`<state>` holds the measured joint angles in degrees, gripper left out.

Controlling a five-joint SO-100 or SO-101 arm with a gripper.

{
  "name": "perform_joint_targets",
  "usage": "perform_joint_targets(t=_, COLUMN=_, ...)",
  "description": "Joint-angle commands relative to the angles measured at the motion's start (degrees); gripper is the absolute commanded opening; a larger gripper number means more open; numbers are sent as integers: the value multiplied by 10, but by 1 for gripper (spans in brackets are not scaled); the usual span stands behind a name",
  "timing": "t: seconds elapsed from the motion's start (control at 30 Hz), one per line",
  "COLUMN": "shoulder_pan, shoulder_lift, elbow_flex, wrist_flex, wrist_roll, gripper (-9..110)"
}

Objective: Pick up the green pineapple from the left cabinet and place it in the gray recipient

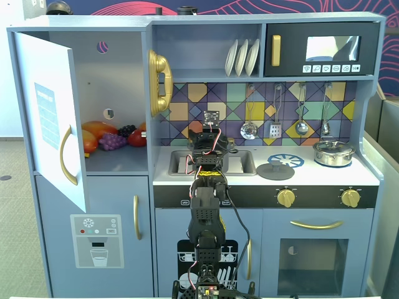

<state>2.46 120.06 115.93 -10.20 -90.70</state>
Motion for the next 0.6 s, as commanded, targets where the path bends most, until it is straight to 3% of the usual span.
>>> perform_joint_targets(t=0.0, shoulder_pan=12, shoulder_lift=8, elbow_flex=-39, wrist_flex=-18, wrist_roll=6, gripper=44)
perform_joint_targets(t=0.1, shoulder_pan=8, shoulder_lift=71, elbow_flex=-42, wrist_flex=51, wrist_roll=-4, gripper=40)
perform_joint_targets(t=0.33, shoulder_pan=-12, shoulder_lift=325, elbow_flex=-40, wrist_flex=454, wrist_roll=-11, gripper=30)
perform_joint_targets(t=0.57, shoulder_pan=11, shoulder_lift=472, elbow_flex=76, wrist_flex=672, wrist_roll=1, gripper=16)
